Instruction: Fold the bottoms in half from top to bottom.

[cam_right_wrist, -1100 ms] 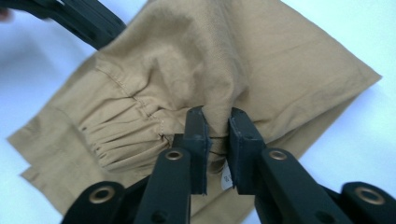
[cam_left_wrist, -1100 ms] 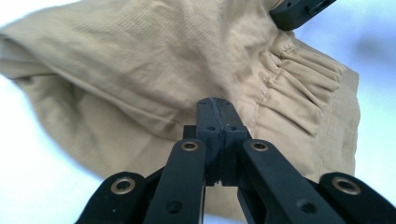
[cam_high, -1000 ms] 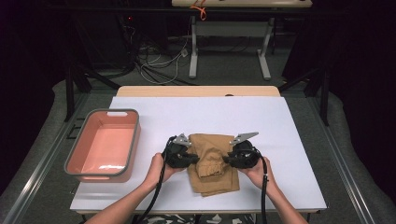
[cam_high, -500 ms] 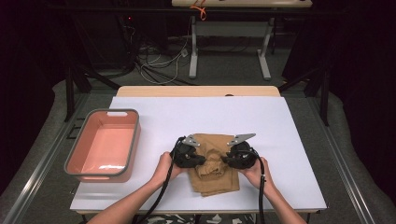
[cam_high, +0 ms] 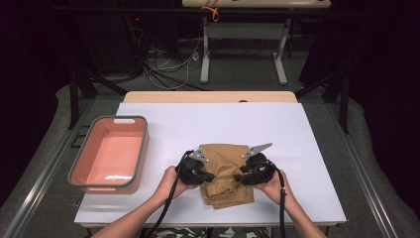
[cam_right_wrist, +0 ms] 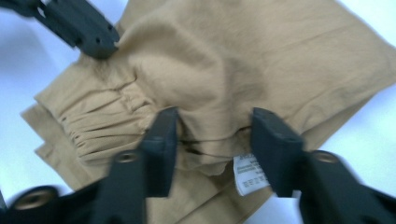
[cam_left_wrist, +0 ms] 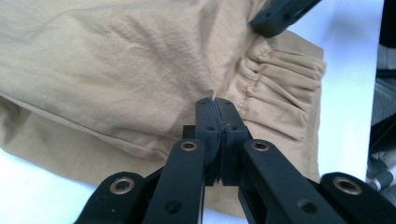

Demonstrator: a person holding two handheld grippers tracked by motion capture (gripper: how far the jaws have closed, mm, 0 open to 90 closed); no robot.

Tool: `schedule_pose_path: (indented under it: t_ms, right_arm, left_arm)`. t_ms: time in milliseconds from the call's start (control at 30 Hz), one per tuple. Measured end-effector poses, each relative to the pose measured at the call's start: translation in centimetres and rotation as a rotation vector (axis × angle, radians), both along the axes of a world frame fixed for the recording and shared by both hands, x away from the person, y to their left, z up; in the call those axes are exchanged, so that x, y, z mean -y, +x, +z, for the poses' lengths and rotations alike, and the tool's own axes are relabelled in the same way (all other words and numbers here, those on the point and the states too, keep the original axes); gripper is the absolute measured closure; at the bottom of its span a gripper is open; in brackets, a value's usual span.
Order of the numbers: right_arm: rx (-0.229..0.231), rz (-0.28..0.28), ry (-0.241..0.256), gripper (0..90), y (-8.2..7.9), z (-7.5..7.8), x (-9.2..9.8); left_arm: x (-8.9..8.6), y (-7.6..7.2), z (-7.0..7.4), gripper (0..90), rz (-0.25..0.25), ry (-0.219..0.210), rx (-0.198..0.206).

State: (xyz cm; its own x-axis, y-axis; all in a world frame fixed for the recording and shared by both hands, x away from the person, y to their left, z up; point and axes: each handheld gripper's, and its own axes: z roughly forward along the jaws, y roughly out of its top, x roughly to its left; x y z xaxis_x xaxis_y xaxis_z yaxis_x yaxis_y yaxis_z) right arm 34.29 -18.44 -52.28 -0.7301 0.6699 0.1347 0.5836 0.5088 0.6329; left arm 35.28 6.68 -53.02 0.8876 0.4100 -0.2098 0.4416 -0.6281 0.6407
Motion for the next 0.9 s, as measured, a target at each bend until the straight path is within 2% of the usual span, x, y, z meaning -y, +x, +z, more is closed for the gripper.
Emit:
schedule_pose_path:
  t_ms: [33,67,133,167,200,233,267,300,333,367,467,600,633,667,767,833,867,900]
  right_arm:
    - [0.023,-0.01,0.035,45.0,0.2,0.4,0.5]
    - [0.034,-0.03,0.049,44.5,0.2,0.6,0.8]
    - [0.043,-0.046,0.059,43.7,0.5,0.8,1.2]
    - [0.054,-0.087,0.079,44.4,1.0,0.9,1.7]
    - [0.054,-0.087,0.079,44.4,1.0,0.9,1.7]
    - [0.064,-0.111,0.078,45.0,1.3,0.7,1.9]
    - [0.091,-0.183,0.003,46.6,1.9,0.2,1.7]
    - [0.091,-0.183,0.003,46.6,1.9,0.2,1.7]
    - [0.083,-0.222,-0.016,48.0,2.8,-0.6,1.4]
    - [0.083,-0.222,-0.016,48.0,2.8,-0.6,1.4]
    - [0.088,-0.246,-0.046,55.6,3.9,-1.5,0.9]
    - [0.098,-0.26,-0.038,77.1,4.9,-2.3,0.7]
    - [0.098,-0.26,-0.038,77.1,4.9,-2.3,0.7]
    - [0.096,-0.264,-0.029,81.1,5.1,-2.5,0.7]
    - [0.096,-0.27,-0.019,86.1,5.2,-2.5,0.7]
    - [0.104,-0.269,-0.017,87.4,5.2,-2.5,0.7]
    - [0.124,-0.275,-0.024,90.0,5.2,-2.4,0.7]
    - [0.169,-0.293,-0.032,90.0,5.2,-2.1,0.8]
  left_arm:
    - [0.1,0.1,0.0,86.5,0.001,0.004,0.004]
    - [0.1,0.1,-0.1,85.3,0.006,0.008,0.01]
    - [0.4,0.3,-0.2,83.7,0.014,0.029,0.026]
    - [0.5,0.3,-0.2,78.9,0.022,0.026,0.027]
    - [0.5,0.5,-0.3,78.9,0.021,0.029,0.027]
    - [0.6,0.6,-0.3,77.8,0.026,0.034,0.028]
    - [0.6,0.6,-0.4,71.9,0.033,0.036,0.033]
    - [0.5,0.7,-0.4,71.9,0.033,0.027,0.032]
    - [0.5,0.8,-0.4,63.6,0.036,0.019,0.032]
    - [0.4,0.8,-0.4,63.6,0.041,0.011,0.037]
    - [-0.1,0.7,-0.2,49.5,0.061,-0.001,0.048]
    - [-1.3,0.6,0.1,33.0,0.104,-0.033,0.056]
    - [-1.6,0.7,0.1,33.0,0.118,-0.03,0.06]
    - [-2.0,0.7,0.0,29.5,0.135,-0.04,0.062]
    - [-3.0,0.8,-0.2,27.0,0.181,-0.053,0.058]
    - [-3.3,0.8,-0.2,26.4,0.189,-0.054,0.065]
    - [-3.5,0.9,-0.2,25.5,0.198,-0.053,0.072]
    - [-3.7,1.0,-0.2,24.5,0.205,-0.057,0.077]
